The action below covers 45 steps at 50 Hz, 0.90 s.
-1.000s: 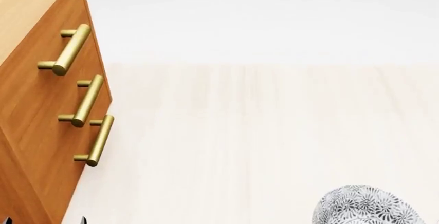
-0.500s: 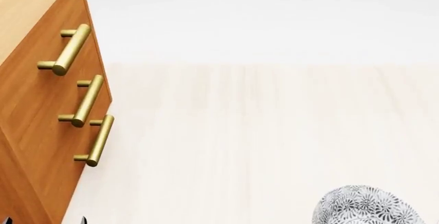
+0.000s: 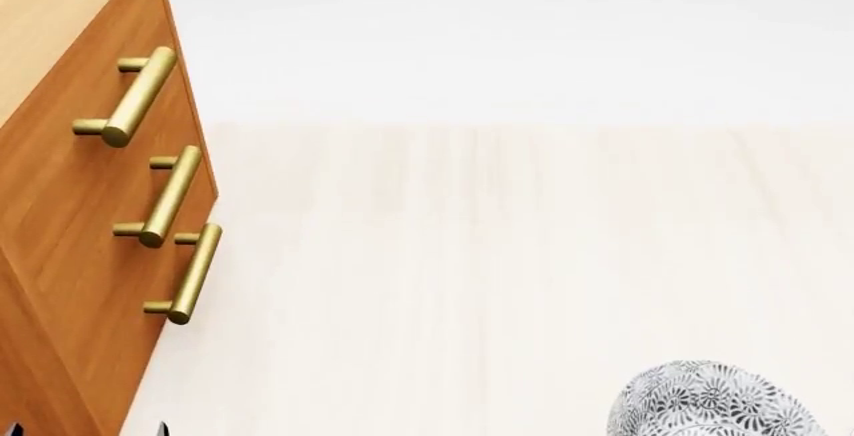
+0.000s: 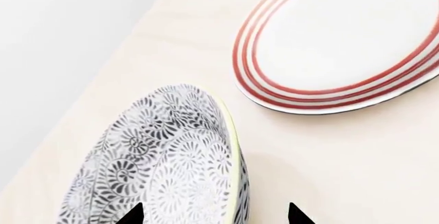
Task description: Put the bowl on top of the cabinet.
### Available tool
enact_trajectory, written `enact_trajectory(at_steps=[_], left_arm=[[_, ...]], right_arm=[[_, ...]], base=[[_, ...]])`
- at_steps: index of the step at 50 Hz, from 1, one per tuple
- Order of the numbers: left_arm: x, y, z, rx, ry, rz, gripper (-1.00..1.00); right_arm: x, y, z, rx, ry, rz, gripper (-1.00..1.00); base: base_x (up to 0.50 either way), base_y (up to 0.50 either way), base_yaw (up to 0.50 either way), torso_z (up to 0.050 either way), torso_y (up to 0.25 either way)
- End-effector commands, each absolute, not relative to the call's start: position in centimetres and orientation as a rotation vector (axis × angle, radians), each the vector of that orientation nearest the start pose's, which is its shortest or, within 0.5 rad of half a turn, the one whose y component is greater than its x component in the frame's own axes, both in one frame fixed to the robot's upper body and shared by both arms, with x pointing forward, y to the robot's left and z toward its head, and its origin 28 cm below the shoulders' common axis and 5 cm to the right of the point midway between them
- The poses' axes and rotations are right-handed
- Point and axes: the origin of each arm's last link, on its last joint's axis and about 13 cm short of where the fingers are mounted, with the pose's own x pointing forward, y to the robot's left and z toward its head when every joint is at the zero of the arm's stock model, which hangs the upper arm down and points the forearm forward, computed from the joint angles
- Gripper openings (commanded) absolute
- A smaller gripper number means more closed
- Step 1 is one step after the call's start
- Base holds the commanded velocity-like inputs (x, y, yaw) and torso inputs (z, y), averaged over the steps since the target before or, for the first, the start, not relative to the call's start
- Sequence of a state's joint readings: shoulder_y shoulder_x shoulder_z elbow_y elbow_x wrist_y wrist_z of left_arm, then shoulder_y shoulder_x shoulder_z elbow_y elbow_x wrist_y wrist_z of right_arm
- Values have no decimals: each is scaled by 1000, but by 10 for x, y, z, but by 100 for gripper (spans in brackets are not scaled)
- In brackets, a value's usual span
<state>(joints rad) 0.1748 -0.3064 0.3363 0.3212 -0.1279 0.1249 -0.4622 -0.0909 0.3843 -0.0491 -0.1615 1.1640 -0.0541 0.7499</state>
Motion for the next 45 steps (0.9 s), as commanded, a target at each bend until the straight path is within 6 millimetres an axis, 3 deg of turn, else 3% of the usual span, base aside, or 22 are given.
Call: enact_trajectory(at_steps=[1, 45], left_arm=[[160, 195, 46, 17, -198, 53, 100], [160, 195, 46, 17, -201, 54, 100]], right_arm=[[195, -154, 48, 763, 261, -621, 100], [212, -155, 38, 746, 326, -630, 100]], base=[[0, 0, 0, 0, 0], [0, 0, 0, 0, 0]])
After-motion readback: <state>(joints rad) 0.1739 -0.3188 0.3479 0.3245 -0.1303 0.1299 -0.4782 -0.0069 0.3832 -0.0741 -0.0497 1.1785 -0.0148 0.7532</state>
